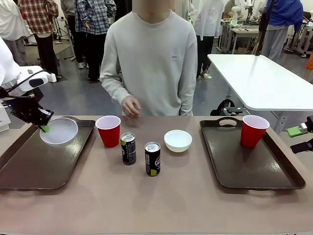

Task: Prepare tableware on both trays.
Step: Pick up a Picnic Bowl from the table and place it on a Handle tray.

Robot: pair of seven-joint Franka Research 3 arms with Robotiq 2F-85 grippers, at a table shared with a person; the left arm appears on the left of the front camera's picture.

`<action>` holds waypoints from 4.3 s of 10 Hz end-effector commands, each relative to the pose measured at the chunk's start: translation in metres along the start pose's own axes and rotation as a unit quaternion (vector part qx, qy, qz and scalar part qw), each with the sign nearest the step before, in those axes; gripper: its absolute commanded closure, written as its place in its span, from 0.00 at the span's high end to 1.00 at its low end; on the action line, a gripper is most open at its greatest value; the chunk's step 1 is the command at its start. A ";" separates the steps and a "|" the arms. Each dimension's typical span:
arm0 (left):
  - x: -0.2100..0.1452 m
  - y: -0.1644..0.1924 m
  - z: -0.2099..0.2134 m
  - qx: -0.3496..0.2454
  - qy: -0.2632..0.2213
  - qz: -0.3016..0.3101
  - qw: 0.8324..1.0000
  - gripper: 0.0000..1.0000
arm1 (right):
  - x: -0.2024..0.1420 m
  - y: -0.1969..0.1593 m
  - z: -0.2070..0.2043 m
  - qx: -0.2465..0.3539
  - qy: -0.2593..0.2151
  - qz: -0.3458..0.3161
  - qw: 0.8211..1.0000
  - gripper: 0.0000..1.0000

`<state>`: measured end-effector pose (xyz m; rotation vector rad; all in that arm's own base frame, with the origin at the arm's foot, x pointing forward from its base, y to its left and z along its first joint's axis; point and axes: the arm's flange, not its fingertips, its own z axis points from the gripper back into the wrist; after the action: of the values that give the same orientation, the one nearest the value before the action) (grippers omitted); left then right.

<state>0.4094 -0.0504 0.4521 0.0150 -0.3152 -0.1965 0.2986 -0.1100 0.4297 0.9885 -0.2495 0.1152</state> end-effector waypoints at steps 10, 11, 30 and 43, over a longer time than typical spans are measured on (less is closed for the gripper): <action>-0.048 0.069 -0.052 -0.029 0.080 0.089 0.992 0.04 | 0.000 0.000 -0.001 0.006 0.000 0.002 1.000 1.00; -0.054 0.068 -0.058 -0.036 0.084 0.091 0.992 0.04 | 0.000 0.000 -0.001 0.006 0.000 0.002 1.000 1.00; -0.150 0.059 0.071 -0.121 0.145 0.039 0.981 0.93 | 0.000 0.000 -0.001 0.006 0.000 0.002 1.000 1.00; -0.161 0.131 -0.009 -0.512 -0.028 0.234 0.826 1.00 | 0.000 0.000 -0.001 0.006 0.000 0.002 1.000 1.00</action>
<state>0.3123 0.1376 0.4083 -1.1776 -0.2018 0.1785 0.2985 -0.1098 0.4296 0.9884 -0.2485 0.1153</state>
